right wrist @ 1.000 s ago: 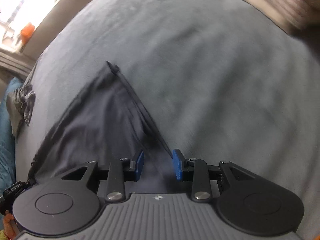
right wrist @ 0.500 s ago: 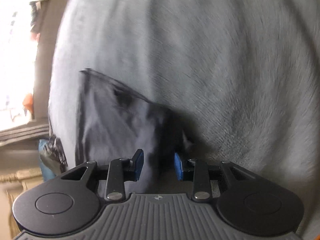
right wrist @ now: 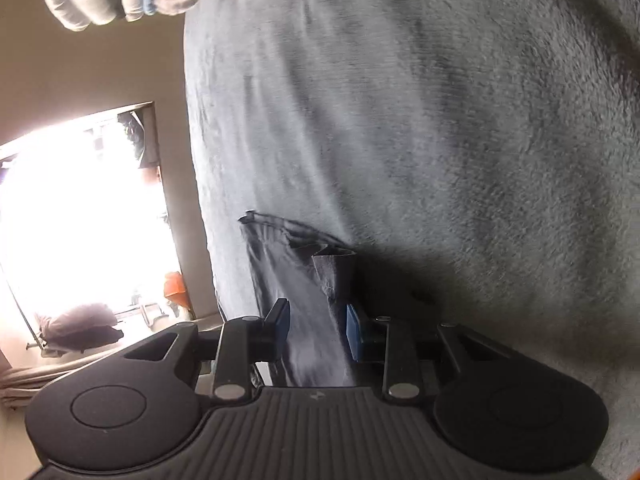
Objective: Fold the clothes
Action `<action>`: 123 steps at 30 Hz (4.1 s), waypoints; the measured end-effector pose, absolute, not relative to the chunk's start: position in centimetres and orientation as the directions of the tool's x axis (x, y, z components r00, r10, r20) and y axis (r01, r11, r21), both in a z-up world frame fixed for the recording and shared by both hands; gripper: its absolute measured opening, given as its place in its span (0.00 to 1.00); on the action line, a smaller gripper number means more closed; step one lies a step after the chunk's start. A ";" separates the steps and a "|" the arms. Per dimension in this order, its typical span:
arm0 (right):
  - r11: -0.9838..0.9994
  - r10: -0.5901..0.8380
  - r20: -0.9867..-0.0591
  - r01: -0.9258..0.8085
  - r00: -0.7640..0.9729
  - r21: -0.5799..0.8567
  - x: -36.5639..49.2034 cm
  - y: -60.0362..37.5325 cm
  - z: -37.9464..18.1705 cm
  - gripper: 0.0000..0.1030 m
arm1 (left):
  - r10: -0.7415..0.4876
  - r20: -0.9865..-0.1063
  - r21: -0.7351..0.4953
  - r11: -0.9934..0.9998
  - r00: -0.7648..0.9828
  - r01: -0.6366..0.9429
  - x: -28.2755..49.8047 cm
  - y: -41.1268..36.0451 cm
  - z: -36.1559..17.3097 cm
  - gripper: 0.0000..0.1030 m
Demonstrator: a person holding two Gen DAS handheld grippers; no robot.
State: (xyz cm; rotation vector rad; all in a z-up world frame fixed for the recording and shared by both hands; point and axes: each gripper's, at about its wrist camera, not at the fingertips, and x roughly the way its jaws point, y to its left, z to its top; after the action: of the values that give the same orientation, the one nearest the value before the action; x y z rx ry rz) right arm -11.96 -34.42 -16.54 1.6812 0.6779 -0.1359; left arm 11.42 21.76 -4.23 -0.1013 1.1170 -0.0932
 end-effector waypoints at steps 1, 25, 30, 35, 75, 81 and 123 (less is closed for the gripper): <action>-0.061 0.357 -0.453 0.505 0.817 0.861 -11.6 -34.4 -16.6 0.31 | -0.126 -0.891 -0.127 0.992 0.437 0.026 11.4 21.7 -4.2 0.39; 0.199 0.270 -0.610 0.576 0.745 0.793 -12.7 -33.2 -15.0 0.00 | -0.164 -0.884 -0.180 0.984 0.438 0.005 11.5 22.6 -4.3 0.39; 0.275 0.270 -0.619 0.557 0.738 0.784 -12.6 -33.3 -14.4 0.04 | -0.172 -0.883 -0.185 0.983 0.438 0.014 11.4 22.8 -4.4 0.39; 0.399 0.162 -0.683 0.585 0.712 0.705 -14.3 -33.8 -11.0 0.25 | -0.198 -0.881 -0.209 0.978 0.430 0.023 11.5 23.4 -4.4 0.39; 0.857 0.282 -0.797 0.233 0.534 0.460 5.7 -25.2 -5.6 0.36 | -0.331 -0.857 -0.322 0.942 0.396 0.090 6.3 26.0 -2.7 0.42; 0.723 0.126 -0.874 0.560 0.468 0.404 -2.4 -32.2 -8.3 0.41 | -0.286 -0.860 -0.270 0.958 0.424 0.097 5.4 26.0 -1.6 0.43; 0.042 0.487 -0.503 0.556 0.714 0.830 -11.2 -26.7 -14.3 0.04 | -0.512 -0.845 -0.177 0.538 0.154 0.824 -5.2 4.4 -1.5 0.49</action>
State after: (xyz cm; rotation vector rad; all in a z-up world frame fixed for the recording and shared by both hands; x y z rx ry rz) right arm -11.19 -26.71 -14.31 1.5929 0.8684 -0.0650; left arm -5.18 4.37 -1.55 0.3642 1.0285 -0.9885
